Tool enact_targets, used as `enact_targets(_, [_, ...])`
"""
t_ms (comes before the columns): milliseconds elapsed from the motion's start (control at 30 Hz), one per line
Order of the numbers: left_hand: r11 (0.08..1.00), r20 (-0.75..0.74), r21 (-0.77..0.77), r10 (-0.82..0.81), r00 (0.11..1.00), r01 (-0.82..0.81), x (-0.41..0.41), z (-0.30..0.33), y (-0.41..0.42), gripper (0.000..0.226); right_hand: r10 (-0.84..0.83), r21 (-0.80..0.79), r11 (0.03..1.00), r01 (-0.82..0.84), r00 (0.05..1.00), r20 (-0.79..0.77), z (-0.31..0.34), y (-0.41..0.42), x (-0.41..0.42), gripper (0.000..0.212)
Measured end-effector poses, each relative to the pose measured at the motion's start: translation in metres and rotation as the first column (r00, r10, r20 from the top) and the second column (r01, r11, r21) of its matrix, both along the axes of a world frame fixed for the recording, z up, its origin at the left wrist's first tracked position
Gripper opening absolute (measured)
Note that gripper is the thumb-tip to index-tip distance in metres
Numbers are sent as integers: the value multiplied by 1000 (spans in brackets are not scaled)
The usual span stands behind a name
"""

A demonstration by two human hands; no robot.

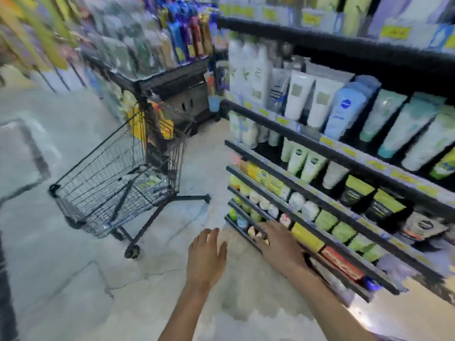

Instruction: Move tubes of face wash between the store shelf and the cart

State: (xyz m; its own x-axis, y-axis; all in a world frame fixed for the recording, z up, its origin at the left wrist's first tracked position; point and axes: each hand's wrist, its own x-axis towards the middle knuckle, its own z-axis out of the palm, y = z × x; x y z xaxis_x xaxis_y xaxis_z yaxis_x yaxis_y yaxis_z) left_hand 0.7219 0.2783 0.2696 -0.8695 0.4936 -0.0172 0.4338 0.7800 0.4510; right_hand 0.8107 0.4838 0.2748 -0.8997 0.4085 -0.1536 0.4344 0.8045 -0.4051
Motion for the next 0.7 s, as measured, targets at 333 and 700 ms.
enact_targets(333, [929, 48, 66, 362, 931, -364, -113, -4, -155, 45, 283, -38, 959, -282, 959, 15, -29, -126, -161, 44])
enact_targets(700, [842, 97, 41, 532, 841, -538, -287, -20, -197, 43, 430, -137, 899, -416, 898, 94, -60, -166, -354, 46])
